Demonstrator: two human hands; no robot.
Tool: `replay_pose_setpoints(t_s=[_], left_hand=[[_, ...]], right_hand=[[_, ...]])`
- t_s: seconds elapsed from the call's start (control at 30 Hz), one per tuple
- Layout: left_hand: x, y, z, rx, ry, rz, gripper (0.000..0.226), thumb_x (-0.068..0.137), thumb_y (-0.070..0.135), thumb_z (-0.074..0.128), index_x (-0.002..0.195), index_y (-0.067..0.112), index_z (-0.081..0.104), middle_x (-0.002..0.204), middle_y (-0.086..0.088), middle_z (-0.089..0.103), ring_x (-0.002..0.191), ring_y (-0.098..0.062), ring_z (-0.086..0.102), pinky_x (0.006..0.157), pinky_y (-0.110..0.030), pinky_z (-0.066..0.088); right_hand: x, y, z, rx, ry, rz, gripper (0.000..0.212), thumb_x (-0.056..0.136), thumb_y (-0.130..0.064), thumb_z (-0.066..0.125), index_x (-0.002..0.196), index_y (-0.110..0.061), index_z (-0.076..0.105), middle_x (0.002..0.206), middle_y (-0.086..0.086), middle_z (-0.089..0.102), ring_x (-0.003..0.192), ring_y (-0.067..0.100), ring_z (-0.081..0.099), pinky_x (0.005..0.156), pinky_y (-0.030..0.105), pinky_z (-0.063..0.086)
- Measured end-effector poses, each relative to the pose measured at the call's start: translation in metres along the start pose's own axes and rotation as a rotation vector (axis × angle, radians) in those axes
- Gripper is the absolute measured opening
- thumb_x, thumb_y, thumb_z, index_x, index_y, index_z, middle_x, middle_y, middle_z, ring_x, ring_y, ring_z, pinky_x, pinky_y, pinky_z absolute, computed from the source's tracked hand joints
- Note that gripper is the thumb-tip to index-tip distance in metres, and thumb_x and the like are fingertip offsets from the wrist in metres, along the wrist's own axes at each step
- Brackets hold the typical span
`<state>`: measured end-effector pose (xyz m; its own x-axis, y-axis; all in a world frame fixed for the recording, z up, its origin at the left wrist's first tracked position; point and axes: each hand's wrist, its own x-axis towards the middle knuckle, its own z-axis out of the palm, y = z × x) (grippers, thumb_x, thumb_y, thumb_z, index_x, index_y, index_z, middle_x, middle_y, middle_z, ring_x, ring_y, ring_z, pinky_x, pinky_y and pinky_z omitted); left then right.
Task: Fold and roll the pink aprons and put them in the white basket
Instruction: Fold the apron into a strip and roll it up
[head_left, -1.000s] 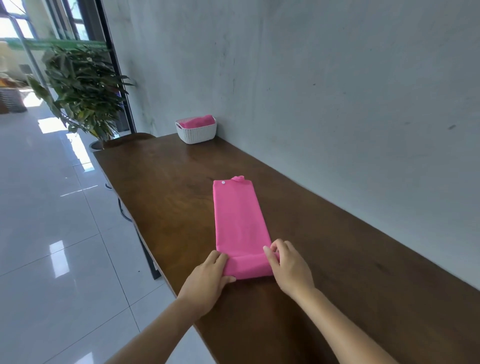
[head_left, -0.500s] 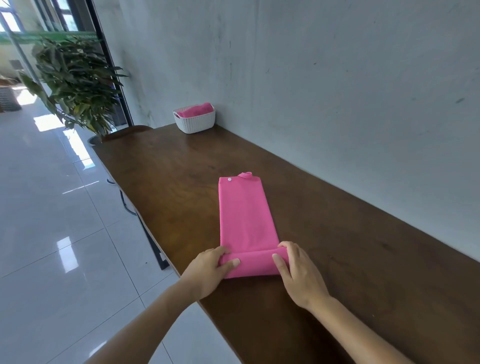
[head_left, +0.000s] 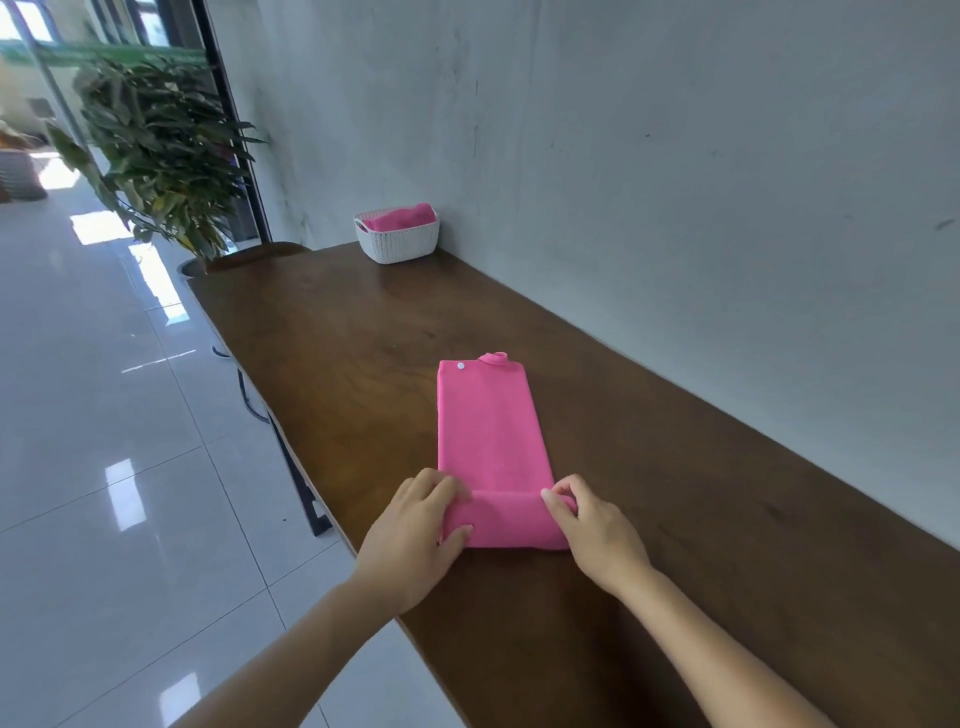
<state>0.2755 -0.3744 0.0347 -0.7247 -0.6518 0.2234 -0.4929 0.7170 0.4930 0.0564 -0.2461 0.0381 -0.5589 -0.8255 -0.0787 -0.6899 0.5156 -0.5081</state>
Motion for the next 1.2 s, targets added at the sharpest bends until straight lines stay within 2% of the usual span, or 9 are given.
replay_pose_setpoints(t_s=[0.17, 0.27, 0.37, 0.67, 0.8, 0.93, 1.07, 1.13, 1.2], left_hand=[[-0.007, -0.01, 0.011, 0.11, 0.0, 0.073, 0.057, 0.096, 0.05, 0.06, 0.147, 0.034, 0.039, 0.147, 0.015, 0.041, 0.127, -0.01, 0.045, 0.101, -0.026, 0.05], [-0.002, -0.019, 0.016, 0.179, 0.005, 0.116, 0.063, 0.091, 0.049, 0.068, 0.146, 0.03, 0.045, 0.143, 0.01, 0.048, 0.121, -0.016, 0.053, 0.096, -0.033, 0.055], [0.003, -0.022, 0.013, 0.152, -0.017, 0.122, 0.058, 0.097, 0.051, 0.059, 0.148, 0.029, 0.045, 0.143, 0.009, 0.049, 0.123, -0.015, 0.053, 0.099, -0.032, 0.052], [-0.003, -0.026, -0.003, -0.122, -0.221, -0.09, 0.054, 0.097, 0.059, 0.05, 0.146, 0.037, 0.043, 0.134, 0.019, 0.049, 0.115, -0.007, 0.054, 0.096, -0.024, 0.051], [-0.014, -0.03, -0.003, -0.48, -0.206, -0.259, 0.04, 0.092, 0.062, 0.055, 0.127, 0.042, 0.06, 0.119, 0.017, 0.063, 0.098, -0.014, 0.064, 0.072, -0.027, 0.056], [-0.018, -0.024, -0.002, -0.571, -0.2, -0.347, 0.044, 0.088, 0.067, 0.055, 0.113, 0.033, 0.068, 0.103, 0.01, 0.069, 0.096, -0.014, 0.066, 0.08, -0.031, 0.06], [-0.015, -0.015, -0.005, -0.604, -0.16, -0.447, 0.051, 0.083, 0.07, 0.053, 0.097, 0.025, 0.072, 0.084, 0.002, 0.071, 0.066, -0.012, 0.062, 0.064, -0.029, 0.051], [-0.013, -0.013, -0.005, -0.629, -0.115, -0.482, 0.05, 0.082, 0.07, 0.055, 0.094, 0.026, 0.073, 0.079, -0.001, 0.072, 0.057, -0.013, 0.058, 0.065, -0.033, 0.054], [-0.012, -0.011, -0.001, -0.591, -0.047, -0.483, 0.041, 0.086, 0.067, 0.056, 0.098, 0.032, 0.074, 0.087, 0.004, 0.073, 0.065, -0.013, 0.063, 0.071, -0.038, 0.058]], right_hand=[[0.019, -0.007, -0.008, 0.023, -0.063, 0.098, 0.05, 0.095, -0.073, 0.034, 0.111, -0.029, 0.05, 0.104, -0.007, 0.063, 0.084, 0.007, 0.059, 0.06, 0.026, 0.045], [0.014, -0.011, -0.005, -0.127, 0.062, 0.069, 0.052, 0.097, -0.069, 0.027, 0.124, -0.027, 0.042, 0.103, -0.006, 0.063, 0.079, 0.01, 0.06, 0.052, 0.023, 0.041], [0.001, -0.014, -0.001, -0.213, 0.17, -0.059, 0.047, 0.101, -0.062, 0.019, 0.128, -0.029, 0.039, 0.111, -0.008, 0.064, 0.078, 0.006, 0.059, 0.051, 0.018, 0.038], [-0.025, 0.0, 0.011, -0.068, 0.103, -0.149, 0.069, 0.093, -0.073, 0.018, 0.148, -0.034, 0.035, 0.147, -0.012, 0.047, 0.124, 0.008, 0.055, 0.087, 0.02, 0.049], [-0.035, -0.001, 0.014, 0.038, 0.089, -0.12, 0.069, 0.091, -0.075, 0.021, 0.137, -0.031, 0.047, 0.131, -0.014, 0.058, 0.109, 0.003, 0.058, 0.076, 0.012, 0.045], [-0.034, -0.007, 0.014, 0.112, 0.086, -0.044, 0.069, 0.085, -0.08, 0.02, 0.114, -0.029, 0.058, 0.102, -0.015, 0.063, 0.086, -0.001, 0.058, 0.061, 0.011, 0.043], [-0.02, -0.013, 0.008, 0.129, 0.032, 0.098, 0.067, 0.088, -0.08, 0.028, 0.093, -0.021, 0.059, 0.083, -0.006, 0.065, 0.074, 0.006, 0.062, 0.055, 0.021, 0.042], [-0.01, -0.015, 0.006, 0.093, -0.023, 0.132, 0.071, 0.089, -0.081, 0.027, 0.097, -0.019, 0.061, 0.085, -0.005, 0.064, 0.076, 0.008, 0.062, 0.055, 0.022, 0.041], [-0.002, -0.016, 0.004, 0.062, -0.073, 0.154, 0.075, 0.089, -0.082, 0.026, 0.107, -0.018, 0.061, 0.094, -0.005, 0.065, 0.08, 0.009, 0.061, 0.055, 0.023, 0.039]])
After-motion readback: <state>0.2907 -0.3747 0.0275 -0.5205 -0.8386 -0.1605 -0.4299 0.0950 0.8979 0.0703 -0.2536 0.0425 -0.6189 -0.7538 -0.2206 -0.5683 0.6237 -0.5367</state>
